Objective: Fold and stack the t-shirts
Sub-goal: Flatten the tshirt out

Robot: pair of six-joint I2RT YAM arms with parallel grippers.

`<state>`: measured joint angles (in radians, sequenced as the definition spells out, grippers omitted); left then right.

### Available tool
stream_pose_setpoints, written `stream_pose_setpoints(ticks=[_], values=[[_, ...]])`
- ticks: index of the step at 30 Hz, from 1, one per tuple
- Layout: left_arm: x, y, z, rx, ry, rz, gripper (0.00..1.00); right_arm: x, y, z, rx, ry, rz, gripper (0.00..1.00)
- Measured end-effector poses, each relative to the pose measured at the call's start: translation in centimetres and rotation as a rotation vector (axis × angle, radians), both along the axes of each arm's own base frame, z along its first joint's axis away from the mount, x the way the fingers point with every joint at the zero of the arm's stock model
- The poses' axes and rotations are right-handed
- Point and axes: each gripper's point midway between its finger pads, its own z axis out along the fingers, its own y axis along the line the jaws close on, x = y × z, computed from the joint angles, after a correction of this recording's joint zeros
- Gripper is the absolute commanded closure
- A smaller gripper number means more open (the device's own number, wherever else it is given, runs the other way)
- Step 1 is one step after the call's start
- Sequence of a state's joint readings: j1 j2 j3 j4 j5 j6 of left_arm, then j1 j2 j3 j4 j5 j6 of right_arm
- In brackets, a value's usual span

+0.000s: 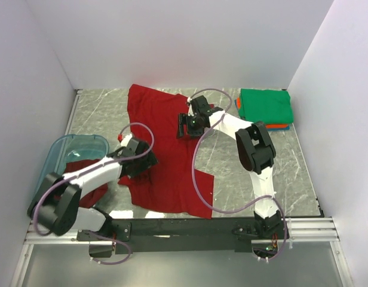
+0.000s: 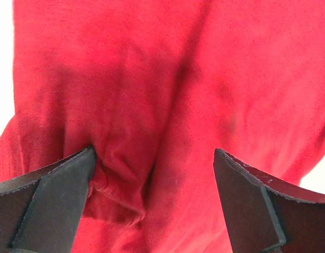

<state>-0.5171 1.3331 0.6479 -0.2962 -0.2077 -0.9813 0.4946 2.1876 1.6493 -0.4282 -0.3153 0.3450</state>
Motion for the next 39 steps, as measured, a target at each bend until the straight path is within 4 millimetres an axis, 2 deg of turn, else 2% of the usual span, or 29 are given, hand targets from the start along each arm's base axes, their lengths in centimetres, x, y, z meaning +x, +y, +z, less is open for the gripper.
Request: stream_pose_setpoints(ticks=[3, 7, 11, 13, 16, 18, 21, 24, 26, 27, 29, 32, 35, 36, 37, 39], values=[[1.9, 0.5, -0.1, 0.022, 0.006, 0.031, 0.01, -0.9, -0.5, 0.0, 0.004, -0.009, 0.002, 0.17], [4.3, 0.6, -0.2, 0.051, 0.002, 0.031, 0.01, -3.4, -1.8, -0.3, 0.015, -0.014, -0.014, 0.18], [7.8, -0.1, -0.1, 0.069, -0.004, 0.023, 0.0, -7.5, -3.9, -0.4, 0.023, 0.0, -0.057, 0.18], [10.3, -1.0, 0.0, 0.072, -0.022, 0.004, 0.01, -10.1, -5.0, -0.4, 0.019, 0.014, -0.083, 0.18], [14.2, -3.1, 0.1, 0.062, -0.052, -0.046, 0.01, -13.6, -5.5, -0.6, 0.025, 0.014, -0.104, 0.18], [16.8, -4.7, 0.4, 0.043, -0.082, -0.089, 0.0, -15.6, -4.7, -0.5, 0.033, 0.003, -0.095, 0.18], [21.3, -7.7, 0.8, 0.009, -0.135, -0.158, 0.01, -19.2, -1.8, -0.5, 0.053, 0.008, -0.025, 0.18], [25.3, -10.0, 1.4, -0.01, -0.18, -0.202, 0.01, -21.5, 0.2, -0.2, 0.045, 0.019, 0.033, 0.16], [27.0, -10.8, 1.6, -0.009, -0.19, -0.218, 0.01, -21.9, 0.3, 0.1, 0.005, 0.028, 0.032, 0.13], [27.6, -11.1, 1.9, -0.007, -0.195, -0.226, 0.01, -21.3, 0.1, 0.6, -0.022, 0.012, 0.011, 0.13], [28.1, -11.4, 2.5, -0.006, -0.202, -0.24, 0.01, -19.6, -0.3, 2.2, -0.053, -0.034, -0.039, 0.11], [27.4, -11.1, 4.1, -0.003, -0.211, -0.24, 0.01, -17.2, -1.3, 5.9, -0.039, -0.13, -0.122, 0.09], [24.9, -9.5, 5.9, 0.02, -0.199, -0.223, 0.01, -16.4, -3.3, 9.0, -0.014, -0.201, -0.191, 0.07], [23.6, -8.6, 7.1, 0.031, -0.198, -0.209, 0.01, -16.3, -3.9, 9.6, -0.006, -0.218, -0.21, 0.06], [22.3, -7.9, 8.5, 0.036, -0.214, -0.195, 0.01, -16.2, -4.7, 10.0, 0.004, -0.231, -0.235, 0.06], [19.0, -6.2, 11.4, 0.034, -0.244, -0.162, 0.01, -16.7, -6.5, 9.7, 0.006, -0.228, -0.269, 0.06]])
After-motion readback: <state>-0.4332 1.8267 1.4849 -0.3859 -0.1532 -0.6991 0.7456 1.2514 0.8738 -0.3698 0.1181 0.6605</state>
